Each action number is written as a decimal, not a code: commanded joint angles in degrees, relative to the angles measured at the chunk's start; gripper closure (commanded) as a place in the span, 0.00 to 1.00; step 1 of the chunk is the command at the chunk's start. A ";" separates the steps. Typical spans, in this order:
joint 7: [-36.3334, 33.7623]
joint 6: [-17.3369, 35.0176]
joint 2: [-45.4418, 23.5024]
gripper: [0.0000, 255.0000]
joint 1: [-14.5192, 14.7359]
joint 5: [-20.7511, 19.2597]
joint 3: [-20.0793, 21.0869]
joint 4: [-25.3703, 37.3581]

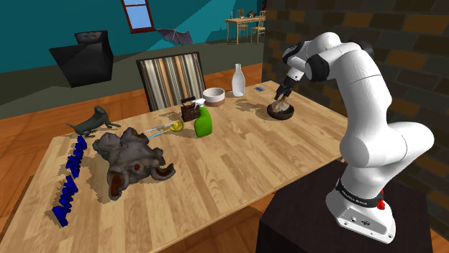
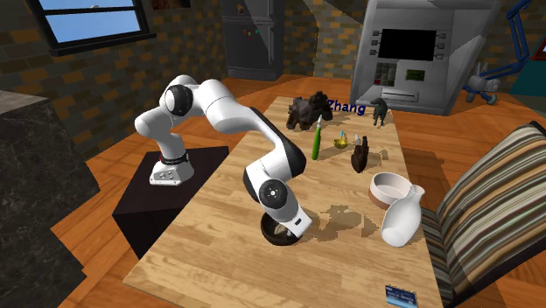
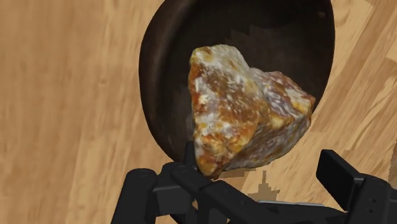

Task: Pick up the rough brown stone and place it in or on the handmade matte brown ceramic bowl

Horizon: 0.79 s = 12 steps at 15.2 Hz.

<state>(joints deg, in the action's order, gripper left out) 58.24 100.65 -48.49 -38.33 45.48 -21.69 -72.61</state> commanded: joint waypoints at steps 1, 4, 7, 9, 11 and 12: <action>-0.05 -0.15 -0.08 0.00 -0.01 -0.03 0.03 0.11; -0.26 -1.77 0.78 0.00 -0.62 -0.50 -0.36 0.79; -0.94 -4.49 1.05 0.00 -1.84 -1.07 -0.73 3.28; -0.94 -4.49 1.06 0.00 -1.84 -1.07 -0.73 3.28; -0.94 -4.49 1.05 0.00 -1.84 -1.07 -0.73 3.28; -0.94 -4.49 1.05 0.00 -1.84 -1.07 -0.73 3.28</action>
<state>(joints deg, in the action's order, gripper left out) 57.31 96.19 -47.42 -40.16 44.41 -22.43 -69.37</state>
